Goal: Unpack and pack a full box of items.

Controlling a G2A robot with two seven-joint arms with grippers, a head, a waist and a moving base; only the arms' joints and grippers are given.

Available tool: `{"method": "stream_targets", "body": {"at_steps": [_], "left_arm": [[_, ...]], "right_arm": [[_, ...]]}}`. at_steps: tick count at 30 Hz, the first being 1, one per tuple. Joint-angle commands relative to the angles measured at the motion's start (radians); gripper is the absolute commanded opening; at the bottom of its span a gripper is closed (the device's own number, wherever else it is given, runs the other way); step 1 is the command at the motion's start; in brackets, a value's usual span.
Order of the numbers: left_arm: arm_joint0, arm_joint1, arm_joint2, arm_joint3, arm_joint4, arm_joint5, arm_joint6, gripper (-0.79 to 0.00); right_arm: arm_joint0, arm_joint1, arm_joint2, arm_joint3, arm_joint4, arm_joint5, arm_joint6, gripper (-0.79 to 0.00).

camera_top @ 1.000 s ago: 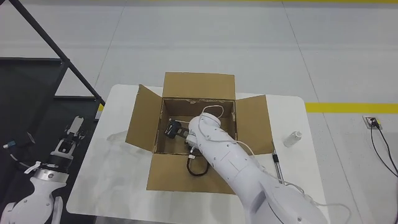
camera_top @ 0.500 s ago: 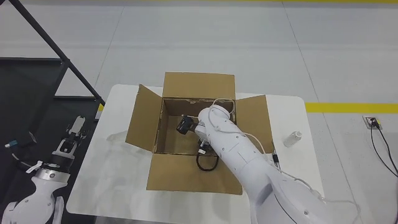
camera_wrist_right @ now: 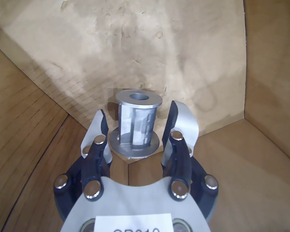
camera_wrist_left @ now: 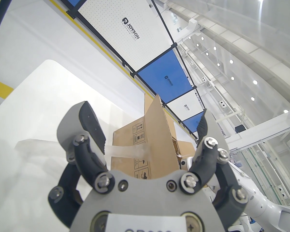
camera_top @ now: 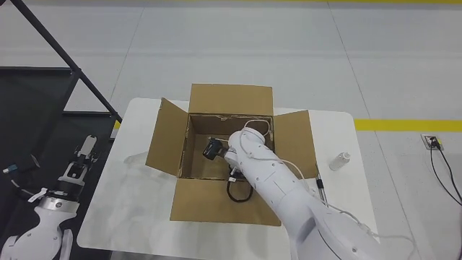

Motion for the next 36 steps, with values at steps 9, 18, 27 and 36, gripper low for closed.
{"method": "stream_targets", "body": {"at_steps": [9, 18, 27, 36], "left_arm": [[0.003, 0.002, 0.002, -0.002, -0.001, -0.002, 0.001, 0.000], [0.002, 0.004, 0.008, -0.008, 0.002, -0.001, -0.002, 0.000], [-0.005, 0.004, 0.027, -0.022, 0.007, -0.005, -0.002, 0.000], [0.003, 0.004, 0.047, -0.042, 0.020, -0.010, 0.008, 0.000]], "right_arm": [[-0.031, 0.000, 0.003, -0.007, -0.008, 0.047, -0.040, -0.419], [0.006, 0.010, 0.032, -0.015, 0.029, 0.027, -0.121, -0.699], [0.049, 0.039, 0.069, -0.040, 0.064, -0.051, -0.284, -0.785], [0.026, 0.094, 0.100, -0.134, 0.053, -0.137, -0.508, -0.785]]}}
